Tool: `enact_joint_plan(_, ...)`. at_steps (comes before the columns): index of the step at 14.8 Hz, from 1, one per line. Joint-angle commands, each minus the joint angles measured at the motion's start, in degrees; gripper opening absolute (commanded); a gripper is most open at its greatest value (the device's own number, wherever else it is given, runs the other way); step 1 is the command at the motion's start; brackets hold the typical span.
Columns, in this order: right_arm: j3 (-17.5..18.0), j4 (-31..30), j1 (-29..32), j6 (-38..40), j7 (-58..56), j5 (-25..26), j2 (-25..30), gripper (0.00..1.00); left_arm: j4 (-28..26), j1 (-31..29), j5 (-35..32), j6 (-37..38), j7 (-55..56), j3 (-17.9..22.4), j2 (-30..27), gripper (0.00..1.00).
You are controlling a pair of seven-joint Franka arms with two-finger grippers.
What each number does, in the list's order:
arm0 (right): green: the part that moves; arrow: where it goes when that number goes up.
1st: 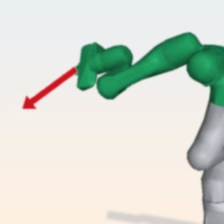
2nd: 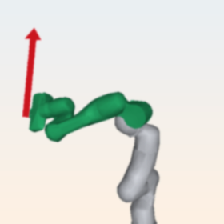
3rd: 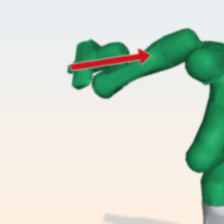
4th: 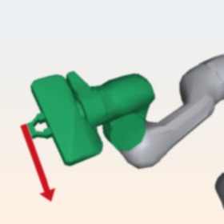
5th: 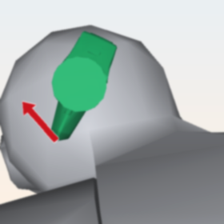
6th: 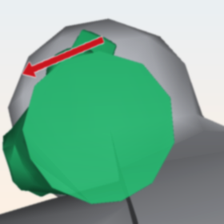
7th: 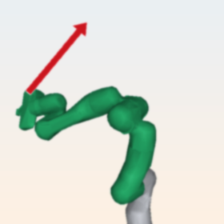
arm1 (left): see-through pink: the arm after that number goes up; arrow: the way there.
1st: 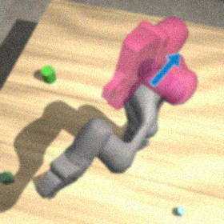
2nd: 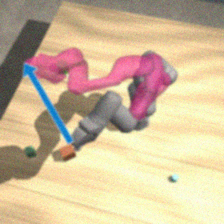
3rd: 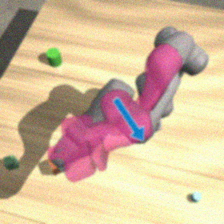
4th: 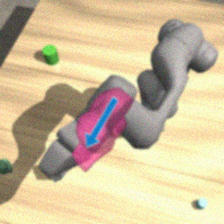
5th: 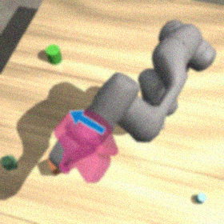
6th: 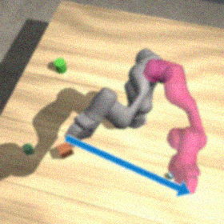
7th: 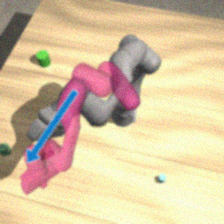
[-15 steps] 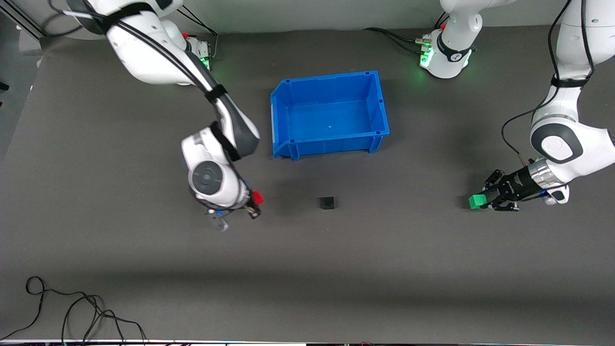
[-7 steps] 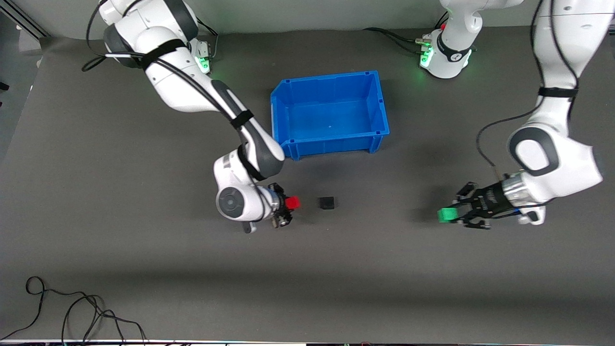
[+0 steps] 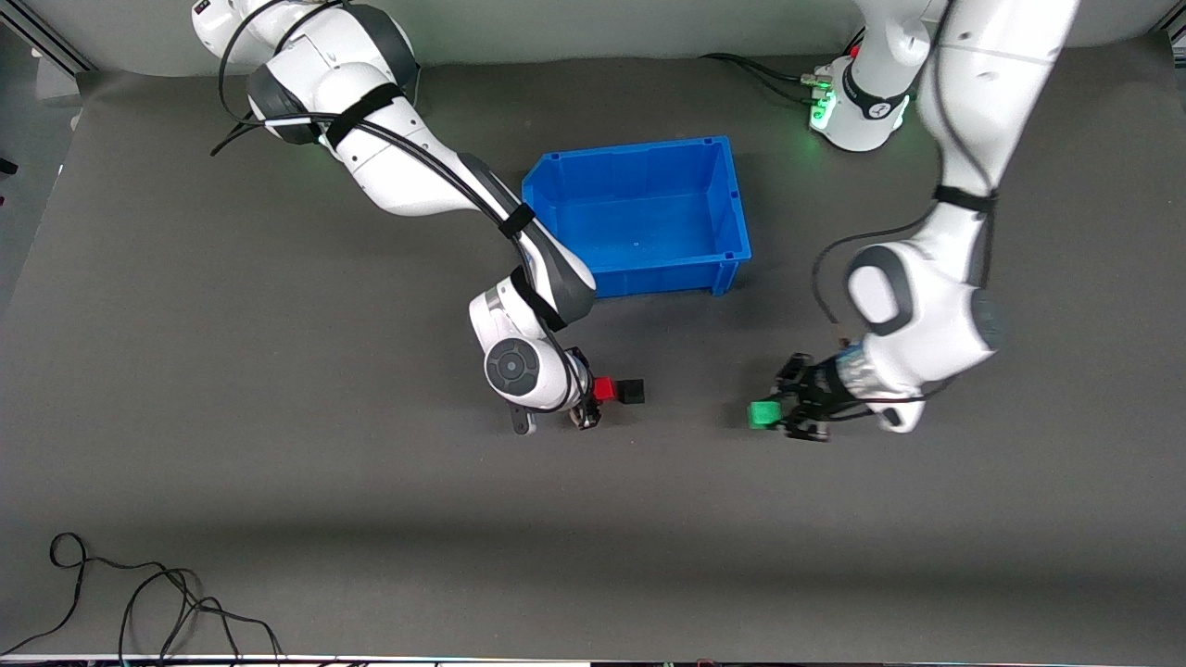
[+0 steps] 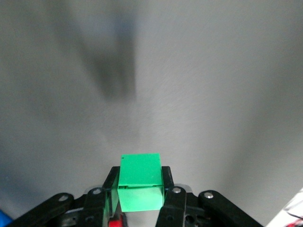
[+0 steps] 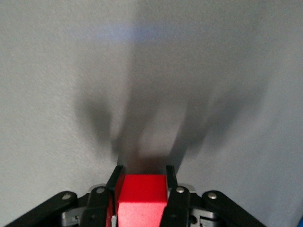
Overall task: Attach green and red cubes to black cube
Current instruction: 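Carry the red cube and green cube toward the black cube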
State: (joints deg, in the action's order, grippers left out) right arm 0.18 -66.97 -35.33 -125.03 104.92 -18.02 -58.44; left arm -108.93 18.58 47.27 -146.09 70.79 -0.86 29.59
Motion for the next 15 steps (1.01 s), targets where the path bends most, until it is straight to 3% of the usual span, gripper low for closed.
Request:
enact_joint_plan(1,-0.09,2.89,-0.09,-0.13,2.66,1.14,-1.77,0.13,1.18,5.13,0.10,-2.87,1.90,0.95,2.84,0.25)
enact_joint_plan(6,0.00,3.16,-0.09,-5.05,5.03,0.88,-2.91,0.13,2.49,9.89,0.19,-6.13,6.81,0.94,6.18,0.25)
enact_joint_plan(9,0.18,3.33,-0.18,-5.14,5.48,0.88,-2.91,0.13,4.95,11.99,0.19,-7.88,11.38,0.94,8.29,0.25)
enact_joint_plan(11,0.18,3.33,-0.27,-5.14,5.48,0.88,-2.91,0.20,6.27,12.79,0.11,-8.33,13.14,0.77,9.26,0.25)
enact_joint_plan(15,0.18,3.25,-1.67,-5.14,5.65,0.97,-2.91,0.19,7.94,14.46,0.11,-8.50,15.51,0.77,10.31,0.25)
